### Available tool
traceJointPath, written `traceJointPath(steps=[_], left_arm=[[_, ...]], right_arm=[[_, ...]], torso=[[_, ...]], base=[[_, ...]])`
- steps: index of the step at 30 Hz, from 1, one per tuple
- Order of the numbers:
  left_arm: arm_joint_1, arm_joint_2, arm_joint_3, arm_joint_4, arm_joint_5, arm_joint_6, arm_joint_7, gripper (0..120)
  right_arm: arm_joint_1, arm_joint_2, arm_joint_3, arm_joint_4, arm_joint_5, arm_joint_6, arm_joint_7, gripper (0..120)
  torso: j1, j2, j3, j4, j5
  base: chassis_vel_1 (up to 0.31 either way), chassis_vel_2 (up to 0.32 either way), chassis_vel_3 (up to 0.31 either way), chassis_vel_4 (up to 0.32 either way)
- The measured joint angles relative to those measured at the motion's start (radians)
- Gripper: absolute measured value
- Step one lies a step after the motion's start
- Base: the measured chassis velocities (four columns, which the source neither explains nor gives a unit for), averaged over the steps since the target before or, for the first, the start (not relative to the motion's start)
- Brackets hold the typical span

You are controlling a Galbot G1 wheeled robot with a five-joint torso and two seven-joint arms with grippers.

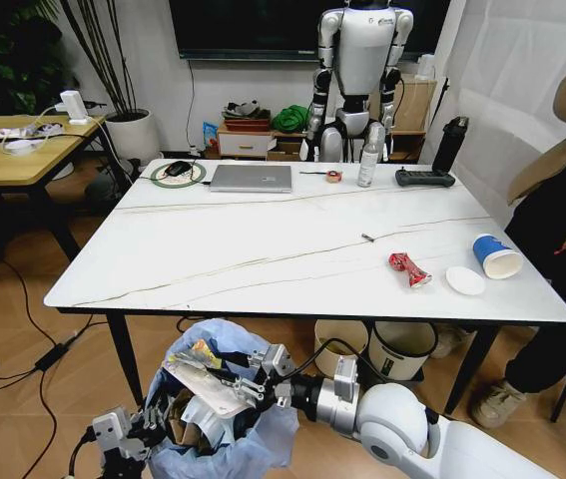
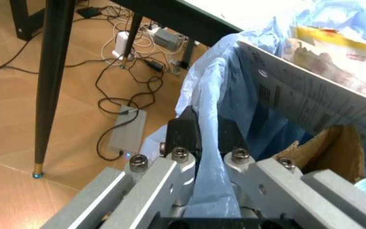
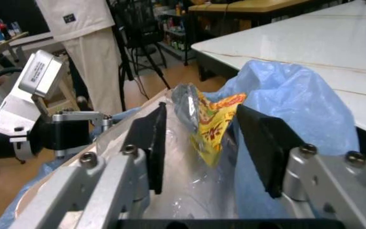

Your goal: Pick up the trash bin and place the trash from the table into it.

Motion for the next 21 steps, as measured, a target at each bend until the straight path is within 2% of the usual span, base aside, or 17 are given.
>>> traceJointPath(steps=[1,2,3,8,13,14,17,21], left_arm=[[0.000,0.000,0.000,0.000,0.000,0.000,0.000,0],[-0.002,0.001,0.000,0.002,0.000,0.000,0.000,0],[-0.002,0.001,0.000,0.002,0.000,0.000,0.000,0],[-0.009,0.004,0.005,0.020,0.001,0.000,0.000,0],[-0.012,0.005,0.012,0.029,0.004,-0.001,0.000,0],[-0.013,0.003,0.016,0.031,0.009,-0.003,0.000,0],[-0.013,-0.004,0.025,0.032,0.015,-0.007,0.002,0],[-0.013,-0.004,0.031,0.035,0.017,-0.012,0.005,0]], right_arm=[[0.000,0.000,0.000,0.000,0.000,0.000,0.000,47],[-0.001,0.000,0.013,0.005,0.003,0.000,0.002,53],[-0.001,0.000,0.013,0.005,0.003,0.000,0.002,53],[-0.001,-0.005,0.059,0.031,0.030,0.005,0.010,75],[0.005,-0.001,0.110,0.055,0.057,0.023,0.053,90],[0.012,0.008,0.136,0.057,0.060,0.033,0.106,96],[0.014,0.025,0.185,0.052,0.045,0.029,0.243,100],[0.005,0.023,0.309,0.000,-0.057,-0.135,0.410,100]], torso=[[0.000,0.000,0.000,0.0000,0.0000],[0.000,0.000,0.000,0.0000,0.0000],[0.000,0.000,0.000,0.0000,0.0000],[0.000,0.000,0.000,0.0000,0.0000],[0.000,0.000,0.000,0.0000,0.0000],[0.000,0.000,0.000,0.0000,0.0000],[0.000,0.000,0.000,0.0001,0.0002],[0.000,0.000,0.000,0.0000,0.0001]], base=[[0.000,0.000,0.000,0.000],[0.000,0.000,0.000,0.000],[0.000,0.000,0.000,0.000],[0.000,0.000,0.000,0.000],[0.000,0.000,0.000,0.000],[0.000,0.000,0.000,0.000],[0.000,0.000,0.000,0.000],[0.000,0.000,0.000,0.000]])
